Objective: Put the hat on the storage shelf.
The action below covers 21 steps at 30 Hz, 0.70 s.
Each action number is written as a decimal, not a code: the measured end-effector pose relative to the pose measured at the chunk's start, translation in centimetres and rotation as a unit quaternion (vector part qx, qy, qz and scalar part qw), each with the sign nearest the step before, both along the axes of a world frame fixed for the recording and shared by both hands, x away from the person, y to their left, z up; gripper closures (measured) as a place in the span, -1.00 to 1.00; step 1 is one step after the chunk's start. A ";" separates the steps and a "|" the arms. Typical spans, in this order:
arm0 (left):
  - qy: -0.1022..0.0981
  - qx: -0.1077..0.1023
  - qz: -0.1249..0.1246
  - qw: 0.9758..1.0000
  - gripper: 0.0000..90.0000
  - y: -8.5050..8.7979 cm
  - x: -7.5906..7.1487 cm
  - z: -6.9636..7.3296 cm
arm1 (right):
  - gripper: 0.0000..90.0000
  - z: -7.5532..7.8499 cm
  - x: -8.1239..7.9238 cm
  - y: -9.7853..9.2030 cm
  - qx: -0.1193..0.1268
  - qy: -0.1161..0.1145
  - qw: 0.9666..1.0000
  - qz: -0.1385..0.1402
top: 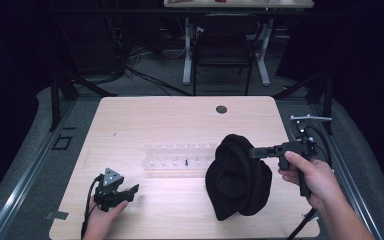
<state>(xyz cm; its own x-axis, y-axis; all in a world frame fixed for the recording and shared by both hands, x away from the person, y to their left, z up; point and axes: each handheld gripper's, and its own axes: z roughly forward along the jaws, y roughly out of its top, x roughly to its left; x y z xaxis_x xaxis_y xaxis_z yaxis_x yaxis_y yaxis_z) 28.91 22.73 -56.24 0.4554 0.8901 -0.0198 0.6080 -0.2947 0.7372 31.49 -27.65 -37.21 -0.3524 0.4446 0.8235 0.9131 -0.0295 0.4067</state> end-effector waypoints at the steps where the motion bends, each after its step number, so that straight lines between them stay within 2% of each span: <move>1: 0.000 -0.001 0.001 1.000 -0.21 0.0 0.0 0.0 | 0.96 0.3 0.0 -0.2 -0.002 0.003 1.000 0.000; 5: 0.000 0.000 0.001 1.000 -0.21 0.0 0.0 0.0 | 0.96 1.1 0.0 -0.7 0.006 -0.011 1.000 -0.014; 10: 0.000 0.000 0.001 1.000 -0.21 0.0 0.0 -0.1 | 0.96 2.0 0.1 -1.1 0.008 -0.019 0.999 -0.029; 21: 0.000 -0.001 0.001 1.000 -0.21 0.0 0.0 0.0 | 0.96 3.4 0.6 -1.1 0.017 -0.038 0.998 -0.044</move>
<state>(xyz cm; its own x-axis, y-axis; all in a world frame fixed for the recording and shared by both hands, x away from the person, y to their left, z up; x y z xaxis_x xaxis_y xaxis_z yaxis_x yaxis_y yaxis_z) 28.95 22.71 -56.29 0.4538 0.8908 -0.0225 0.6088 -0.2915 0.7378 32.11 -28.75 -33.77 -0.3754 0.4489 0.8109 0.8727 -0.1235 0.4724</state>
